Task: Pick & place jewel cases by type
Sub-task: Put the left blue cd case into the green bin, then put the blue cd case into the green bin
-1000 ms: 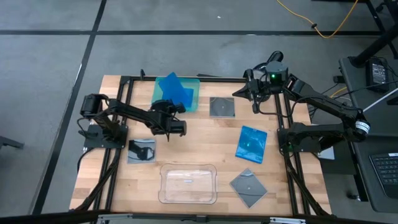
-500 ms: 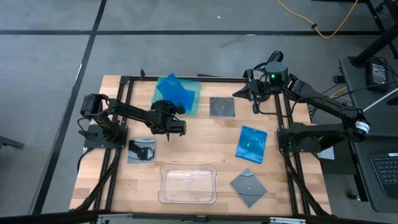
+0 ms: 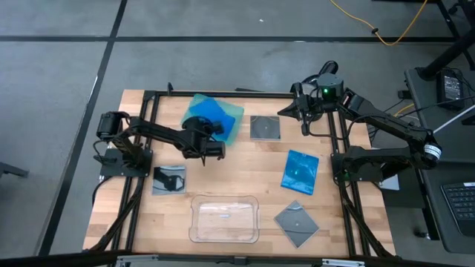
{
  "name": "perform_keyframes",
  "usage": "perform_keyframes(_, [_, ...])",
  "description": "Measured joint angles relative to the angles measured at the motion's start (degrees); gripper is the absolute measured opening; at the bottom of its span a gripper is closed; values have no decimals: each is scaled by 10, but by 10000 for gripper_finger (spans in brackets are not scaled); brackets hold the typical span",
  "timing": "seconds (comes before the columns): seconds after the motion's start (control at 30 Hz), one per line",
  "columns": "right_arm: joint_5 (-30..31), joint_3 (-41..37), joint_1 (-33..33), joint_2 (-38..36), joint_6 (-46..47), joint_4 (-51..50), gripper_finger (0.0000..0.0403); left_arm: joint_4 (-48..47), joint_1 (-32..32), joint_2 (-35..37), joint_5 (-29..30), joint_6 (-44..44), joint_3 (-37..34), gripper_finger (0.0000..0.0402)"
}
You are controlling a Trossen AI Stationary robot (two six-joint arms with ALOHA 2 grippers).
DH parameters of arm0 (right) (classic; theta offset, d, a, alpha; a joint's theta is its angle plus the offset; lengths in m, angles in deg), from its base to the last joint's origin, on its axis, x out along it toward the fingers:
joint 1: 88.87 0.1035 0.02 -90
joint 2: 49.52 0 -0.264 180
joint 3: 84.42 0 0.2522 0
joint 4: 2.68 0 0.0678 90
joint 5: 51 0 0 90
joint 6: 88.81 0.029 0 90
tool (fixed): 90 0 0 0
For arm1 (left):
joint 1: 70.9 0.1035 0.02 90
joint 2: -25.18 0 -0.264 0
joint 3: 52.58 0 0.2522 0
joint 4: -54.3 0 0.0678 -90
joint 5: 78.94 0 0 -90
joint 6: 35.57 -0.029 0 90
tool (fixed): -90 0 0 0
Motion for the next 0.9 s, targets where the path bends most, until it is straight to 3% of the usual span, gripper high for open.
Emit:
perform_keyframes(0.27, [0,0,0,0,-3,0,10,-9,0,0,1,-95,59,67])
perform_keyframes(0.4, [0,0,0,0,-9,0,10,-66,0,10,10,-114,91,67])
perform_keyframes(0.5, [0,0,-4,0,-11,0,10,-122,-5,32,32,-128,117,67])
perform_keyframes(0.6, [0,0,-14,0,-9,-2,10,-136,-16,66,47,-199,133,67])
perform_keyframes(0.7, [0,0,-26,0,6,-6,10,-125,-34,104,39,-271,137,68])
perform_keyframes(0.9, [-17,-1,-29,13,52,-34,10,-122,-64,169,0,-333,137,68])
